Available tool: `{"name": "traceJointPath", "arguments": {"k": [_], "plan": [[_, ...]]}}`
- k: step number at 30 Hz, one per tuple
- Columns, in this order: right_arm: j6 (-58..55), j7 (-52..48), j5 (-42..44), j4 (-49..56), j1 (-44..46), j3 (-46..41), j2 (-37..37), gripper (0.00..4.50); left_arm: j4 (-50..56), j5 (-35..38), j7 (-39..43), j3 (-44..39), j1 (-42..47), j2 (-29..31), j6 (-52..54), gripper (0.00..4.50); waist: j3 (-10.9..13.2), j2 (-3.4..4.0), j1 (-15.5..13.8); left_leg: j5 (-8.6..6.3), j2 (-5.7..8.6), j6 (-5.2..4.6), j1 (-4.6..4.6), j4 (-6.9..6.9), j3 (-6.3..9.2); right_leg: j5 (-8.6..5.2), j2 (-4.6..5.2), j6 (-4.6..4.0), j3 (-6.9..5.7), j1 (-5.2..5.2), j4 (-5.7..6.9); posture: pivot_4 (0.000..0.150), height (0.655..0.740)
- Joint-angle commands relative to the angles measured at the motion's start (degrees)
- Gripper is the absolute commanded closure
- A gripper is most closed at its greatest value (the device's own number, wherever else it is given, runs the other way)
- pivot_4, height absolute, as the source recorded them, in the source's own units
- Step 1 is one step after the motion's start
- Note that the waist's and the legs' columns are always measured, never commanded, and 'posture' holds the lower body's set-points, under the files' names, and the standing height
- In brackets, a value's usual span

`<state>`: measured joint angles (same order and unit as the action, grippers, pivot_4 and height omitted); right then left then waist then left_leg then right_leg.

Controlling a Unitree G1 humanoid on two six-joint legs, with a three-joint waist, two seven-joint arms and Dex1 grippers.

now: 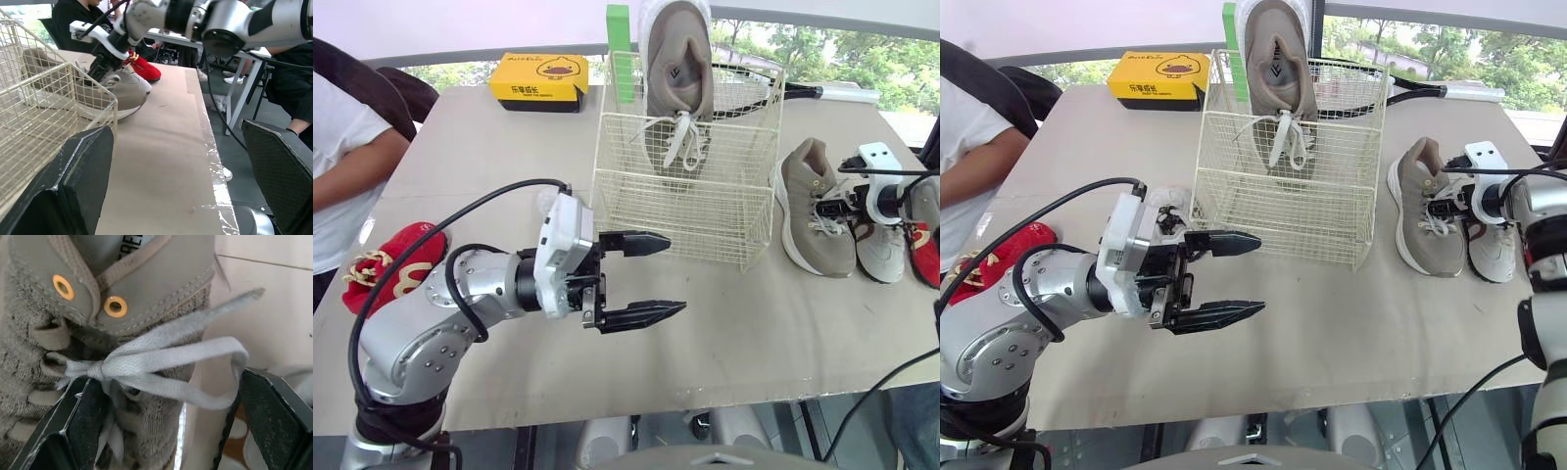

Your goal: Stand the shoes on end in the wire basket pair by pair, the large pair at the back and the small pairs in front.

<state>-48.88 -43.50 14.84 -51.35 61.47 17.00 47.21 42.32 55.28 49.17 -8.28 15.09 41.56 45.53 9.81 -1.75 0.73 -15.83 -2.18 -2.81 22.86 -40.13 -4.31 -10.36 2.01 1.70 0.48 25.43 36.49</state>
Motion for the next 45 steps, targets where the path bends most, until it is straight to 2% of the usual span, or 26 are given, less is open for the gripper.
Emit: {"name": "traceJointPath", "arguments": {"k": [1,3,6,9,11,14,18,22,25,28,31,35,40,45], "plan": [[0.5,-7.1,-6.1,-8.7,2.2,2.1,-1.4,2.23,2.0,0.5,-1.1,0.5,0.4,0.0,-2.0,0.0,0.0,-0.01,0.0,0.0,0.02,0.0,-0.06,-0.02,0.02,0.0,0.0,0.01,0.04,-0.07,0.0,0.15,0.74],[1.0,-8.2,-7.3,-11.4,3.5,1.1,-2.6,3.21,1.8,0.6,-2.8,2.0,2.3,-0.5,-1.4,0.0,-0.1,-0.07,-0.1,0.0,0.03,0.0,-0.1,-0.03,0.04,0.0,0.0,0.01,0.08,-0.12,-0.02,0.15,0.74],[2.2,-8.1,-8.3,-13.3,4.2,-1.6,-3.9,4.41,1.6,0.9,-4.3,3.3,4.1,-0.8,-1.1,0.0,-0.1,-0.19,0.1,-0.01,0.02,0.0,-0.1,-0.03,0.08,0.0,-0.03,0.0,0.07,-0.13,-0.02,0.15,0.74],[1.1,-6.2,-5.8,-11.4,3.7,-8.2,-3.1,4.41,1.6,0.8,-4.4,3.4,3.7,-0.2,-1.6,0.0,-0.1,-0.19,0.3,-0.01,-0.03,-0.01,-0.12,-0.02,0.07,0.01,-0.11,0.0,0.1,-0.12,-0.02,0.15,0.74],[-1.8,-4.2,-1.6,-5.1,2.1,-16.0,-1.3,4.41,1.7,1.3,-4.2,2.8,2.9,0.4,-1.7,0.0,-0.1,-0.18,0.2,-0.01,-0.05,0.0,-0.11,0.0,0.09,0.01,-0.15,-0.01,0.09,-0.11,-0.01,0.15,0.74],[-12.4,3.0,5.9,11.0,-2.3,-31.5,0.1,4.41,1.0,1.6,-3.1,1.7,1.8,1.4,-2.2,0.0,0.1,0.18,0.1,-0.01,-0.03,0.0,0.04,0.01,0.02,0.01,-0.12,0.0,0.19,0.06,0.04,0.15,0.74],[-23.9,12.7,14.3,36.1,-6.1,-51.6,-3.1,4.41,-0.4,2.7,-2.2,1.6,1.5,1.4,-2.4,0.0,0.4,0.72,0.0,-0.01,0.0,-0.01,0.16,0.03,-0.02,0.11,-0.12,0.22,0.25,0.23,0.09,0.15,0.74],[-28.7,17.5,20.8,48.0,0.1,-58.9,-6.9,4.41,-1.5,3.7,-1.6,1.2,1.9,1.3,-2.2,0.0,0.5,0.84,0.2,-0.01,-0.06,-0.01,0.11,0.17,0.03,0.02,-0.26,0.42,0.22,0.28,0.08,0.15,0.74],[-20.6,18.3,23.0,52.0,7.2,-55.8,-11.0,4.41,-1.8,4.2,-1.4,0.7,1.7,1.6,-2.2,0.0,0.5,0.87,0.8,-0.01,-0.07,0.0,-0.01,0.27,0.02,-0.02,-0.33,0.4,0.32,0.28,0.08,0.15,0.74],[-10.4,18.6,21.7,48.7,12.0,-52.4,-16.1,4.41,-3.1,2.9,-2.9,0.9,2.9,0.2,-3.4,0.0,0.5,0.87,1.5,-0.01,-0.07,-0.01,-0.05,0.28,0.03,-0.04,-0.36,0.38,0.38,0.27,0.08,0.15,0.74],[5.8,19.3,13.2,43.4,12.9,-43.7,-18.8,4.41,-2.9,2.5,-5.9,-0.8,2.1,-1.6,-5.2,0.0,0.4,0.81,1.5,-0.01,-0.05,0.0,-0.02,0.28,0.02,-0.01,-0.32,0.36,0.37,0.26,0.05,0.15,0.74],[23.2,19.0,5.8,37.0,11.6,-35.4,-23.2,4.41,-1.6,2.4,-11.5,-4.0,-1.1,-4.9,-7.6,0.0,0.5,0.79,1.6,-0.01,0.01,-0.01,0.05,0.29,-0.11,0.11,-0.21,0.2,0.47,0.29,-0.03,0.15,0.74],[40.8,21.9,-4.0,31.4,6.8,-27.7,-27.2,4.41,0.7,0.1,-15.3,-4.3,-4.9,-6.3,-9.6,0.0,0.4,0.75,1.3,0.02,0.0,0.03,0.07,0.73,-0.1,0.14,-0.18,0.24,0.43,0.38,-0.23,0.15,0.74],[48.9,26.6,-8.7,29.2,0.9,-24.6,-30.1,4.41,1.3,-0.5,-15.8,-4.1,-6.0,-5.7,-10.7,0.0,0.3,0.64,1.0,0.16,-0.03,0.28,0.06,0.9,0.0,0.13,-0.17,0.23,0.3,0.35,-0.34,0.15,0.74]]}}
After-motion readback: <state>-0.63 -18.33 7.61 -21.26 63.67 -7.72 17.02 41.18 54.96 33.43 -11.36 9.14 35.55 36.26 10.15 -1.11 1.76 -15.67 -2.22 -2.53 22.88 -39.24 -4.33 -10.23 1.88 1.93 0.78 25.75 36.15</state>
